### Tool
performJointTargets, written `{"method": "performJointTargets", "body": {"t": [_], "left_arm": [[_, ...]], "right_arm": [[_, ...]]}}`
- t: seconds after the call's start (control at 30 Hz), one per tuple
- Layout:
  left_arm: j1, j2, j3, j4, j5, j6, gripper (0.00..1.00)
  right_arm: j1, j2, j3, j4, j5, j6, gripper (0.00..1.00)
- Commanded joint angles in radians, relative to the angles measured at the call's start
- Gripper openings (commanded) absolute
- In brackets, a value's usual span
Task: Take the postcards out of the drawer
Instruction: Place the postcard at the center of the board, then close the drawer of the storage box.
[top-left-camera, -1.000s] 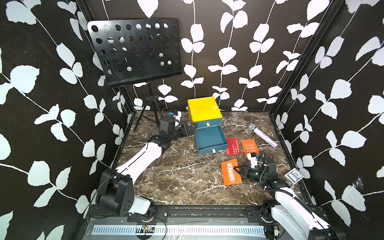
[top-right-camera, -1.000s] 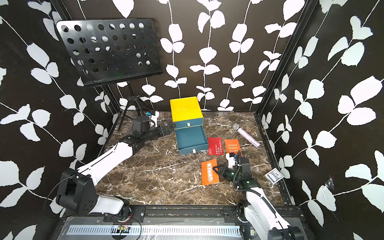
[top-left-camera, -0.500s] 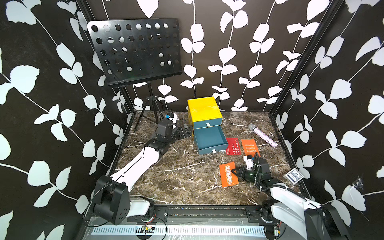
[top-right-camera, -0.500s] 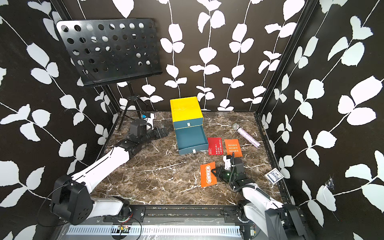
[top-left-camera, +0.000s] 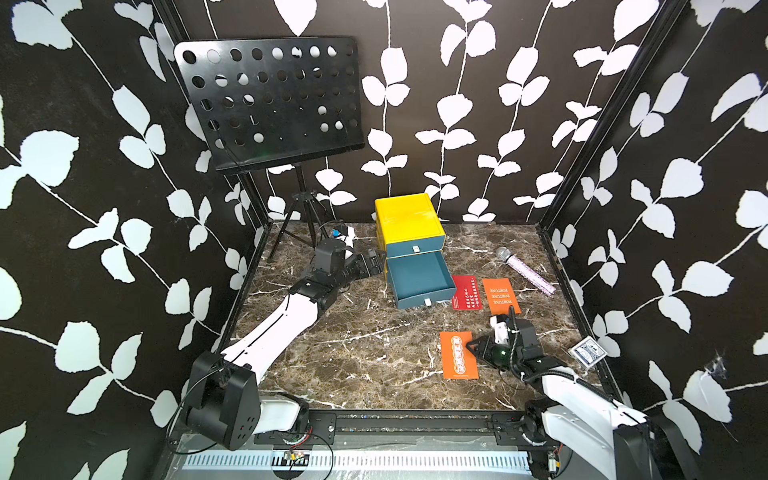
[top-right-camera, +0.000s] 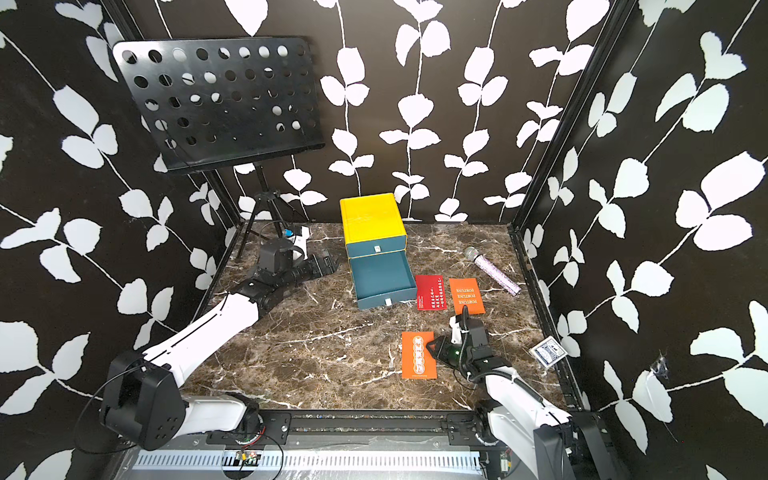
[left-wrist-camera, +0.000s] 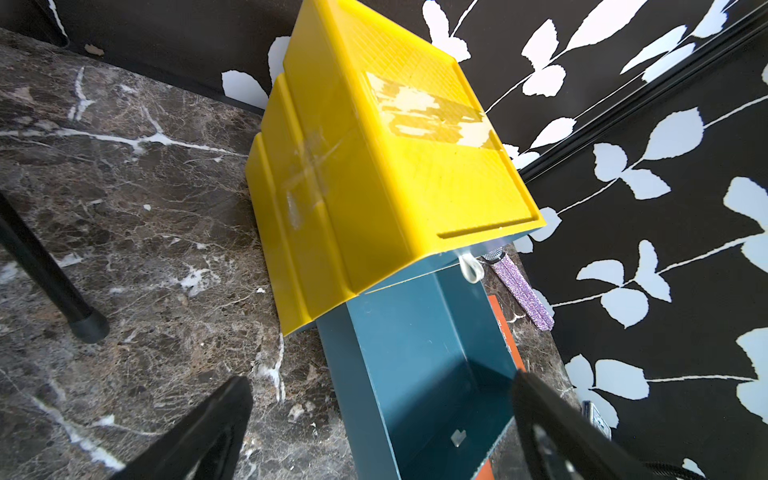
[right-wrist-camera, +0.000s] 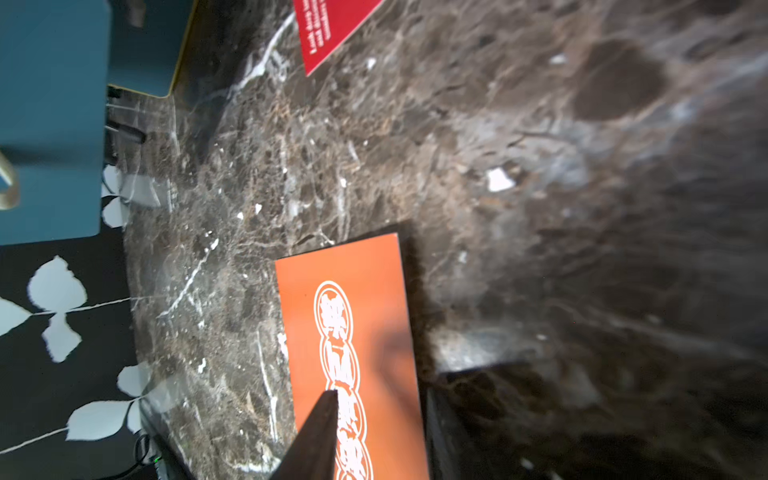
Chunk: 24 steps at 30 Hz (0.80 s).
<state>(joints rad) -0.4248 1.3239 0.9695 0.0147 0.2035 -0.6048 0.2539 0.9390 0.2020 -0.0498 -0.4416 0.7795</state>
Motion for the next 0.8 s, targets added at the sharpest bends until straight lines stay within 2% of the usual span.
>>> {"method": "performJointTargets", "body": {"t": [0.0, 0.23, 0.37, 0.5, 0.77], "left_arm": [[0.005, 0.004, 0.015, 0.002, 0.004, 0.028, 0.99], [0.010, 0.029, 0.043, -0.098, -0.058, 0.083, 0.99], [0.021, 0.032, 0.028, -0.103, -0.061, 0.087, 0.99], [0.032, 0.029, -0.002, -0.085, -0.061, 0.083, 0.99], [0.063, 0.033, -0.042, -0.081, 0.006, 0.057, 0.99]], "right_arm": [[0.002, -0.030, 0.047, -0.123, 0.082, -0.034, 0.40], [0.008, -0.051, 0.145, -0.106, 0.022, -0.026, 0.41], [0.046, -0.054, 0.177, -0.002, -0.017, 0.024, 0.41], [0.110, -0.046, 0.201, 0.096, -0.005, 0.056, 0.41], [0.219, 0.098, 0.246, 0.304, 0.029, 0.056, 0.41]]}}
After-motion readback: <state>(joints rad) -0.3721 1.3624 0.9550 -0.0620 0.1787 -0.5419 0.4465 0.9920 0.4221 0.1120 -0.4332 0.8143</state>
